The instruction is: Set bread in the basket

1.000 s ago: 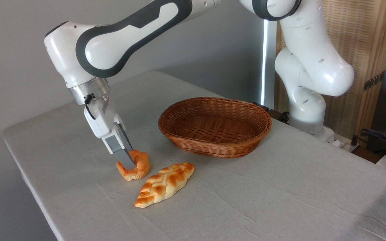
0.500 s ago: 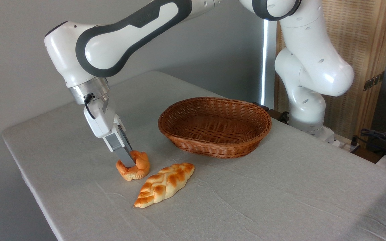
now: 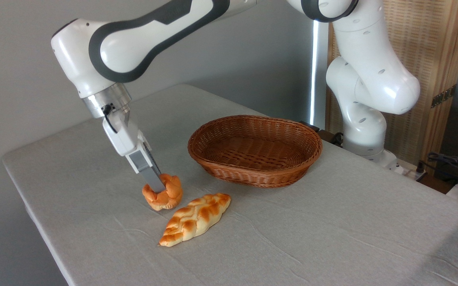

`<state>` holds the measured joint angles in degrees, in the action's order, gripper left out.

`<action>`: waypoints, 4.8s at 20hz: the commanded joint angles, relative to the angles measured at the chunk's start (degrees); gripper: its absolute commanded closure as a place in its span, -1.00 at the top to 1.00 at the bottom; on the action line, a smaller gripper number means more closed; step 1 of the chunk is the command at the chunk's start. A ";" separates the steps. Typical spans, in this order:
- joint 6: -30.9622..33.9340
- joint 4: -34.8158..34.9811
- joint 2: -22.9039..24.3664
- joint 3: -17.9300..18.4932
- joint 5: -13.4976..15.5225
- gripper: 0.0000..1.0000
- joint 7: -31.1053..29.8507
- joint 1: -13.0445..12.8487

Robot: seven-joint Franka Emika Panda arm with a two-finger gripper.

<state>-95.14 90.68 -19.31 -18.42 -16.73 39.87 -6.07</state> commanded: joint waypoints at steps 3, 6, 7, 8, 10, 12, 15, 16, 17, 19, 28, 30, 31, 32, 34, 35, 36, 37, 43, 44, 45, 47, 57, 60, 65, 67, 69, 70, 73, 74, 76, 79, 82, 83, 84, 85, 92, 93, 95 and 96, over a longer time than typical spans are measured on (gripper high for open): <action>3.21 -0.24 2.70 0.58 -0.76 -1.00 -1.73 -0.26; 5.40 -0.24 5.15 1.01 -0.50 -1.00 -1.55 0.09; 5.84 -0.24 5.68 1.02 -0.50 -1.00 -1.46 0.27; 7.07 -0.24 6.56 1.28 -0.41 -1.00 -1.46 0.36; 9.44 -0.24 8.23 2.50 -0.15 -1.00 -1.20 0.45; 13.12 -0.16 10.08 3.65 1.16 -1.00 -0.85 0.45; 17.00 0.02 11.57 4.88 4.33 -1.00 -0.93 0.45; 17.53 0.02 11.93 5.23 4.86 -1.00 -0.93 0.45; 18.15 0.02 12.54 5.93 5.82 -1.00 -0.93 0.45; 18.33 0.02 13.59 7.42 8.10 -1.00 -0.85 0.45; 8.53 10.78 22.70 9.36 16.18 -1.00 -0.94 0.01; 3.58 17.75 27.73 9.37 17.87 -1.00 -0.93 -0.17; 2.95 19.17 28.45 9.02 17.96 -1.00 -1.02 -0.43; 2.77 19.62 28.54 8.67 17.96 -1.00 -0.94 -0.69; 1.99 20.93 28.45 7.35 17.96 -1.00 -0.93 -1.14; 0.85 22.24 28.54 5.95 17.96 -1.00 -0.93 -1.14; -0.38 23.56 28.54 4.63 17.96 -1.00 -1.02 -1.14; -1.00 24.27 28.63 4.01 17.96 -1.00 -1.02 -1.22; -6.19 31.65 28.80 2.42 17.96 0.32 -1.20 -5.52; -6.19 31.92 28.80 2.42 17.96 0.33 -1.20 -5.70; -6.19 32.19 28.80 2.42 17.96 0.44 -1.20 -5.79; -6.19 32.36 28.80 2.33 17.96 0.91 -1.29 -5.88; -6.02 32.10 30.29 3.03 21.03 1.00 -1.11 -6.50; -5.84 29.74 31.26 5.57 21.56 1.00 -1.11 -6.23; -4.88 22.27 31.35 11.99 22.09 1.00 -0.93 -6.06; -3.22 17.27 30.39 16.20 22.09 1.00 -0.85 -5.97; -2.07 14.71 29.69 18.84 22.00 1.00 -0.76 -5.97; -2.06 14.26 29.60 19.64 21.91 1.00 -0.76 -5.97; -2.06 9.27 28.11 25.08 21.56 1.00 0.55 -5.88; -1.98 8.47 27.93 25.62 21.56 1.00 0.91 -5.88; -0.66 5.39 26.52 26.06 21.56 1.00 1.87 -5.44; 5.74 -1.45 22.31 25.89 21.47 1.00 1.88 -3.77; 6.73 -2.18 21.60 24.40 21.48 1.00 1.09 -3.60; 6.73 -2.09 21.60 23.79 21.47 1.00 0.91 -3.42; 6.81 -1.91 21.60 21.95 21.39 1.00 0.82 -1.94; 6.81 -1.74 21.60 20.80 21.39 1.00 0.82 -0.97; 7.86 -0.95 21.60 18.86 21.12 1.00 0.64 0.36; 8.04 -0.95 21.51 18.86 21.12 1.00 0.65 0.53; 8.05 -0.95 21.42 18.77 21.03 1.00 0.65 0.62; 8.05 -0.95 21.33 18.86 21.03 1.00 0.56 0.71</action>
<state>-88.39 90.59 2.60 0.92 4.10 40.28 -6.24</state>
